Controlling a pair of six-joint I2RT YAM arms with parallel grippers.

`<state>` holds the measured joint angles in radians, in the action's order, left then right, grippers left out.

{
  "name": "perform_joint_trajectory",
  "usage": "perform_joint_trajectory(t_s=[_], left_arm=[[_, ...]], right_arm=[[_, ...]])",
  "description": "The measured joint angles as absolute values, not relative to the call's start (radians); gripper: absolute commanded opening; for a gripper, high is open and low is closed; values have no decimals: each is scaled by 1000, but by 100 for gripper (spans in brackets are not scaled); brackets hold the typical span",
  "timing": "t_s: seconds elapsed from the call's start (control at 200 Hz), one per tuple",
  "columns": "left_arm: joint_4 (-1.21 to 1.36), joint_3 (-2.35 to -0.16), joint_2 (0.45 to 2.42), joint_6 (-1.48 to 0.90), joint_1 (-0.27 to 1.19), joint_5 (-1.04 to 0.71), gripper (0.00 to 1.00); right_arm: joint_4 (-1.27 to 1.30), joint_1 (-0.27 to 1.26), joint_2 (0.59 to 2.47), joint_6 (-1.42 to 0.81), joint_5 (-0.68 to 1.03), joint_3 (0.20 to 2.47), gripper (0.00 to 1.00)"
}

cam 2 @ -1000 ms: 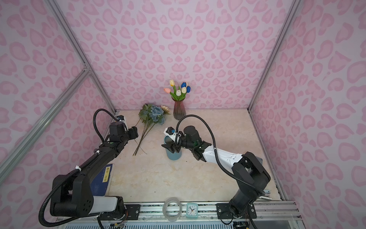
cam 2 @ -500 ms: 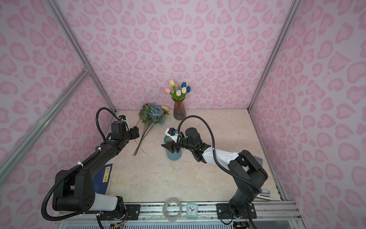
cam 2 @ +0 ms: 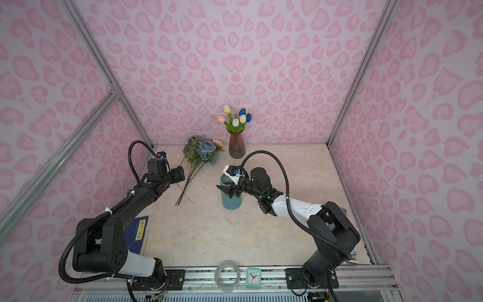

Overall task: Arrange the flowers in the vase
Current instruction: 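Drag the teal vase nearer with the right gripper while the left moves over flowers, then close the left gripper on the orange carnation stem while the right holds the vase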

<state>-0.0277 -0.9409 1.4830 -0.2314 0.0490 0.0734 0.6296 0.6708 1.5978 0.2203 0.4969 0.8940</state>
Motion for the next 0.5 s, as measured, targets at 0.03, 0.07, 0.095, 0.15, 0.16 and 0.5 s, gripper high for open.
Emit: perform_joint_trajectory(t_s=[0.03,0.07,0.095,0.15,0.16,0.5], left_arm=[[-29,-941,1486,-235,50,67,89],[-30,-941,1488,-239,50,57,89],[-30,-941,1488,-240,50,50,90],[-35,-943,1489,-242,51,53,90],[-36,-944,1489,-242,51,53,90],[-139,-1036,1621,-322,-19,59,72]], right_arm=[[630,667,1594,220,498,889,92],[629,665,1586,220,497,884,93],[630,662,1579,220,496,881,94],[629,659,1555,217,497,874,95],[629,658,1550,217,496,873,95],[628,661,1332,205,430,827,97]])
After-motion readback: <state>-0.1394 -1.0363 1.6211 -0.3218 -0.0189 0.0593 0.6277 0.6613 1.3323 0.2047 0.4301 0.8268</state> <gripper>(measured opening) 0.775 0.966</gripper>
